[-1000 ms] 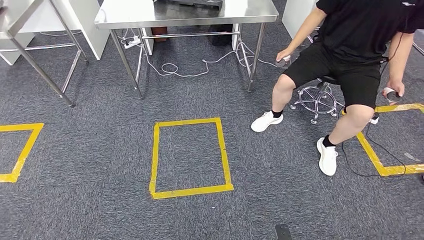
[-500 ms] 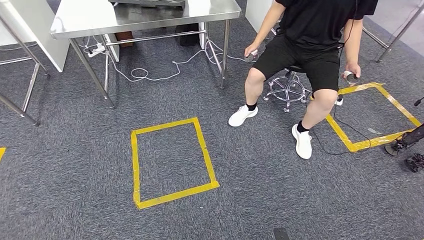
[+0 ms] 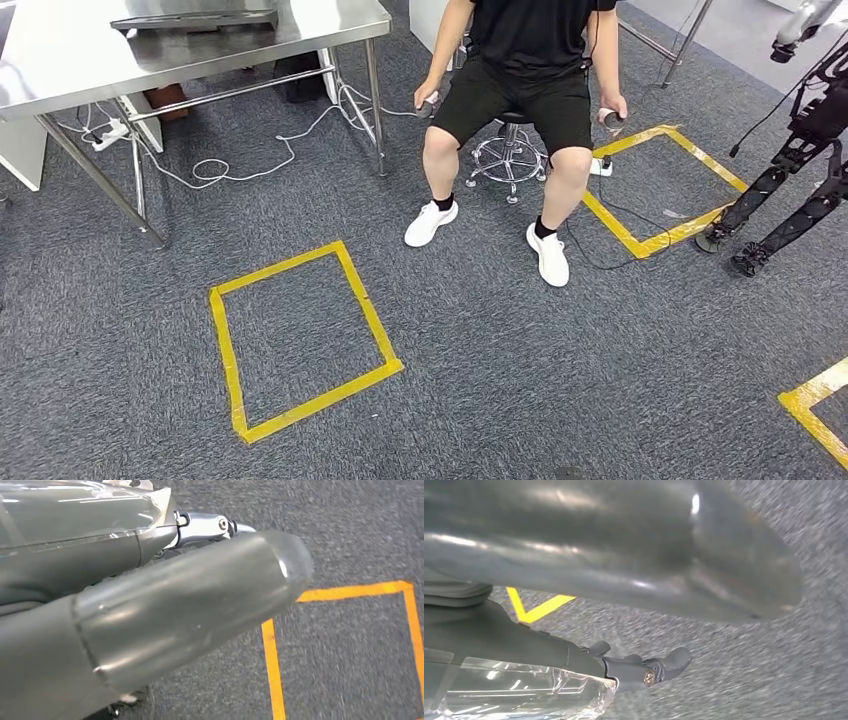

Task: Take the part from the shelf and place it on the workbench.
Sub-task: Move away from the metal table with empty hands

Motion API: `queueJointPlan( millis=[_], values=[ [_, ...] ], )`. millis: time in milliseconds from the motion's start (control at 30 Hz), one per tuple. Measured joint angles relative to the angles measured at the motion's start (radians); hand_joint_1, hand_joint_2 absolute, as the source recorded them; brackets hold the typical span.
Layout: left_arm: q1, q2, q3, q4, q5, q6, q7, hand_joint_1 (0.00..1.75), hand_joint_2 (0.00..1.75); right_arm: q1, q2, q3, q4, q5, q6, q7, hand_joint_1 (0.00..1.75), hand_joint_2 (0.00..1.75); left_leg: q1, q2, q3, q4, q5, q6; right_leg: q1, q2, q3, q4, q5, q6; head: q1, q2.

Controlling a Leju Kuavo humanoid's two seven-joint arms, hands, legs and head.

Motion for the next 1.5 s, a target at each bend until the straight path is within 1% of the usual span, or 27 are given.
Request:
queueJointPlan(
  millis=[67,133,167,200,233,267,333,400,433,500,533,633,700,733,800,867,933,1000,1067,1167,1200,1233,1267,1300,1367,1433,1500],
  values=[
    [-0.002,0.000,0.000,0.003,0.000,0.006,0.000,0.00,0.00,0.006,0.001,0.000,0.001,0.000,0.000,0.000,0.00,0.00,0.008,-0.043,-0.021,0.059,-0.047,-0.008,-0.008,0.021,0.004,-0.002,0.006,-0.019,-0.002,0.000],
    [0.002,0.000,-0.001,0.007,0.000,0.010,0.000,0.00,0.00,0.009,0.004,0.000,0.001,0.000,-0.002,0.002,0.00,0.00,0.010,-0.093,-0.075,0.186,-0.120,-0.010,-0.004,0.043,0.000,-0.001,0.009,-0.032,-0.003,0.000],
    [0.005,0.000,-0.001,0.010,-0.002,0.011,0.000,0.00,0.00,0.012,0.006,0.000,0.001,0.000,-0.002,0.004,0.00,0.00,0.010,-0.104,-0.102,0.247,-0.144,-0.010,-0.001,0.056,-0.001,-0.001,0.010,-0.034,-0.004,0.000],
    [0.006,0.000,-0.001,0.012,-0.004,0.011,0.000,0.00,0.00,0.016,0.008,0.000,0.002,0.000,-0.003,0.008,0.00,0.00,0.010,-0.108,-0.117,0.280,-0.149,-0.009,0.002,0.069,-0.001,-0.001,0.010,-0.035,-0.004,0.000],
    [0.007,-0.001,-0.001,0.014,-0.006,0.013,0.000,0.00,0.00,0.021,0.008,0.000,0.003,0.000,-0.004,0.011,0.00,0.00,0.010,-0.110,-0.117,0.278,-0.135,-0.008,0.003,0.082,0.000,0.000,0.010,-0.035,-0.003,0.000],
    [0.007,-0.001,-0.001,0.015,-0.008,0.014,0.000,0.00,0.00,0.026,0.008,-0.001,0.003,0.000,-0.006,0.013,0.00,0.00,0.011,-0.114,-0.099,0.238,-0.103,-0.006,0.004,0.095,0.002,0.000,0.010,-0.035,-0.004,0.000],
    [0.006,-0.001,-0.001,0.019,-0.013,0.018,0.000,0.00,0.00,0.030,0.008,-0.001,0.004,0.000,-0.009,0.015,0.00,0.00,0.014,-0.154,-0.040,0.109,-0.037,0.000,0.005,0.121,0.002,0.003,0.010,-0.033,-0.004,0.000],
    [0.005,-0.001,-0.002,0.024,-0.018,0.020,0.000,0.00,0.00,0.029,0.009,-0.001,0.005,0.001,-0.010,0.015,0.00,0.00,0.016,-0.196,-0.007,0.029,-0.014,0.004,0.009,0.145,-0.009,0.009,0.013,-0.025,-0.003,0.000],
    [0.004,-0.001,-0.003,0.027,-0.020,0.021,0.000,0.00,0.00,0.030,0.010,-0.001,0.005,0.001,-0.011,0.015,0.00,0.00,0.014,-0.201,-0.005,0.020,-0.017,0.006,0.009,0.157,-0.017,0.010,0.016,-0.019,-0.003,0.000],
    [0.003,-0.002,-0.004,0.030,-0.022,0.022,0.000,0.00,0.00,0.034,0.010,-0.004,0.005,0.001,-0.012,0.016,0.00,0.00,0.010,-0.177,-0.003,0.011,-0.011,0.016,0.007,0.166,-0.033,0.012,0.019,-0.004,-0.003,0.000],
    [0.001,-0.002,-0.005,0.030,-0.024,0.023,0.000,0.00,0.00,0.037,0.010,-0.006,0.005,0.000,-0.012,0.017,0.00,0.00,0.010,-0.164,-0.002,0.007,-0.008,0.023,0.008,0.149,-0.043,0.026,0.012,-0.001,-0.002,0.000],
    [-0.001,-0.001,-0.005,0.032,-0.027,0.023,0.000,0.00,0.00,0.036,0.011,-0.011,0.006,0.000,-0.012,0.017,0.00,0.00,0.009,-0.120,-0.002,0.000,-0.003,0.037,0.009,0.075,-0.119,0.173,-0.059,-0.006,0.004,0.000],
    [0.001,-0.001,-0.005,0.035,-0.027,0.023,0.000,0.00,0.00,0.036,0.011,-0.012,0.006,0.000,-0.012,0.017,0.00,0.00,0.007,-0.088,-0.002,0.000,-0.004,0.038,0.005,0.062,-0.170,0.276,-0.093,-0.003,0.005,0.000],
    [0.000,-0.001,-0.005,0.036,-0.027,0.023,0.000,0.00,0.00,0.038,0.011,-0.013,0.006,0.000,-0.012,0.018,0.00,0.00,0.008,-0.074,-0.002,0.000,-0.004,0.038,0.003,0.059,-0.170,0.283,-0.089,0.005,0.006,0.000],
    [-0.001,-0.002,-0.005,0.038,-0.028,0.023,0.000,0.00,0.00,0.042,0.009,-0.016,0.006,0.000,-0.012,0.018,0.00,0.00,0.009,-0.050,0.000,0.001,-0.006,0.034,-0.002,0.039,-0.110,0.183,-0.046,0.023,0.007,0.000],
    [-0.003,-0.003,-0.006,0.039,-0.029,0.022,0.000,0.00,0.00,0.039,0.009,-0.017,0.006,0.001,-0.012,0.018,0.00,0.00,0.004,-0.029,0.005,0.003,-0.012,0.023,-0.002,-0.004,-0.037,0.056,-0.009,0.030,0.010,0.000],
    [-0.005,-0.002,-0.006,0.039,-0.031,0.021,0.000,0.00,0.00,0.037,0.010,-0.017,0.006,0.002,-0.011,0.017,0.00,0.00,-0.002,-0.011,0.011,0.003,-0.017,0.011,0.003,-0.018,-0.016,0.014,0.002,0.018,0.006,0.000],
    [-0.008,-0.001,-0.010,0.038,-0.040,0.024,0.000,0.00,0.00,0.041,0.009,-0.017,0.006,0.002,-0.010,0.016,0.00,0.00,0.002,0.002,0.017,0.004,-0.020,0.000,-0.001,0.004,-0.020,0.014,0.007,0.003,-0.001,0.000],
    [-0.010,-0.002,-0.020,0.038,-0.051,0.029,0.000,0.00,0.00,0.046,0.007,-0.018,0.006,0.004,-0.008,0.014,0.00,0.00,0.010,-0.028,0.006,0.040,-0.050,-0.009,-0.007,0.023,-0.019,0.012,0.012,-0.011,-0.003,0.000],
    [-0.005,0.001,-0.027,0.038,-0.049,0.031,0.000,0.00,0.00,0.045,0.008,-0.018,0.006,0.008,0.000,0.010,0.00,0.00,0.012,-0.095,-0.075,0.222,-0.151,-0.012,-0.004,0.053,-0.021,0.011,0.018,-0.028,-0.006,0.000],
    [-0.003,0.003,-0.027,0.038,-0.045,0.030,0.000,0.00,0.00,0.046,0.009,-0.018,0.006,0.010,0.002,0.009,0.00,0.00,0.011,-0.104,-0.101,0.275,-0.168,-0.011,-0.001,0.065,-0.021,0.012,0.019,-0.030,-0.006,0.000],
    [-0.002,0.004,-0.027,0.038,-0.042,0.029,0.000,0.00,0.00,0.047,0.009,-0.018,0.006,0.012,0.002,0.009,0.00,0.00,0.011,-0.108,-0.113,0.296,-0.164,-0.009,0.000,0.078,-0.020,0.012,0.019,-0.030,-0.006,0.000],
    [-0.002,0.004,-0.027,0.037,-0.039,0.028,0.000,0.00,0.00,0.048,0.010,-0.018,0.007,0.015,0.003,0.009,0.00,0.00,0.011,-0.111,-0.107,0.278,-0.141,-0.007,0.001,0.091,-0.019,0.012,0.019,-0.030,-0.006,0.000],
    [-0.001,0.004,-0.027,0.035,-0.035,0.025,0.000,0.00,0.00,0.049,0.011,-0.018,0.007,0.018,0.003,0.009,0.00,0.00,0.012,-0.119,-0.084,0.225,-0.103,-0.004,0.001,0.103,-0.017,0.013,0.019,-0.030,-0.006,0.000],
    [-0.001,0.004,-0.027,0.029,-0.027,0.017,0.000,0.00,0.00,0.047,0.014,-0.018,0.007,0.024,0.004,0.009,0.00,0.00,0.014,-0.159,-0.028,0.095,-0.039,0.004,0.005,0.126,-0.016,0.016,0.019,-0.027,-0.006,0.000],
    [0.000,0.004,-0.026,0.023,-0.020,0.010,0.000,0.00,0.00,0.044,0.016,-0.018,0.006,0.033,0.005,0.011,0.00,0.00,0.011,-0.185,-0.002,0.030,-0.021,0.009,0.008,0.146,-0.025,0.018,0.022,-0.017,-0.005,0.000],
    [0.001,0.002,-0.024,0.016,-0.016,0.008,0.000,0.00,0.00,0.044,0.014,-0.018,0.006,0.042,0.006,0.016,0.00,0.00,0.006,-0.168,0.000,0.019,-0.018,0.017,0.009,0.164,-0.038,0.016,0.028,-0.002,-0.006,0.000]
  ],
)
